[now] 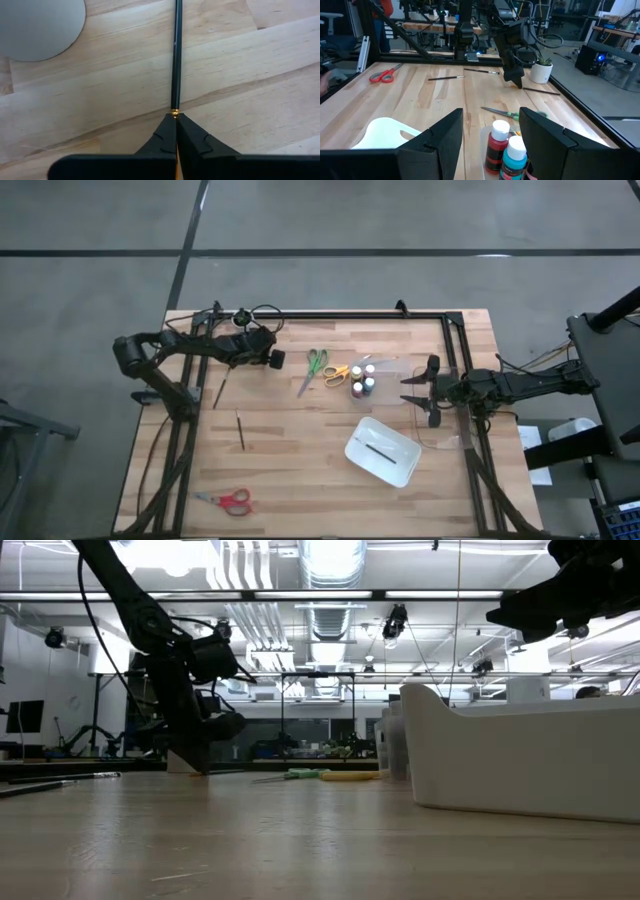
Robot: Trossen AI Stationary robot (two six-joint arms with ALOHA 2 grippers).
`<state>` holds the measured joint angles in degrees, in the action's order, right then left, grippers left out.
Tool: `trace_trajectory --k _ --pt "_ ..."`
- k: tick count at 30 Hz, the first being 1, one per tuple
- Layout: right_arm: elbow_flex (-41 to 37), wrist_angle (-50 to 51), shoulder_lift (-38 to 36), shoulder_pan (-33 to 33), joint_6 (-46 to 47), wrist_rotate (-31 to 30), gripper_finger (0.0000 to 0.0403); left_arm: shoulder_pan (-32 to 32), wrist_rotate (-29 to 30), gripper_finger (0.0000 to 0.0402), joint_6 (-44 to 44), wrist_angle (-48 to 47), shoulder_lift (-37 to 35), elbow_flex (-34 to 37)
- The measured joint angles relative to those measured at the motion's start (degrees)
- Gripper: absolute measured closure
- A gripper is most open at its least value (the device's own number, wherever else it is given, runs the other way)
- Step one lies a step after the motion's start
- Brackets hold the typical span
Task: Pick & Place Paint Supplies
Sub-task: Put the black paintbrush into the white bin
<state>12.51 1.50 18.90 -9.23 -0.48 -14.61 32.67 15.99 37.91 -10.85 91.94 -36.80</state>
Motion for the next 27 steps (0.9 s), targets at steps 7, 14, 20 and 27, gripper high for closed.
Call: trace_trajectory --k 7,14,20,27 --pt "0.00 0.00 0.00 0.00 -0.08 0.00 0.0211 0.04 -0.46 0.0401 0.02 -0.25 -0.98 0.11" --pt "0.00 0.00 0.00 -0.02 0.03 -0.01 0.0211 0.04 -0.48 0.0401 0.02 -0.53 -1.68 0.17" --pt "0.00 0.00 0.00 -0.01 -0.03 -0.01 0.0211 0.04 -0.21 0.0401 0.04 -0.58 -1.73 0.00" --pt "0.00 0.00 0.00 0.00 -0.10 0.00 0.0211 0.00 -0.37 0.0401 -0.43 -3.16 -1.66 -2.59"
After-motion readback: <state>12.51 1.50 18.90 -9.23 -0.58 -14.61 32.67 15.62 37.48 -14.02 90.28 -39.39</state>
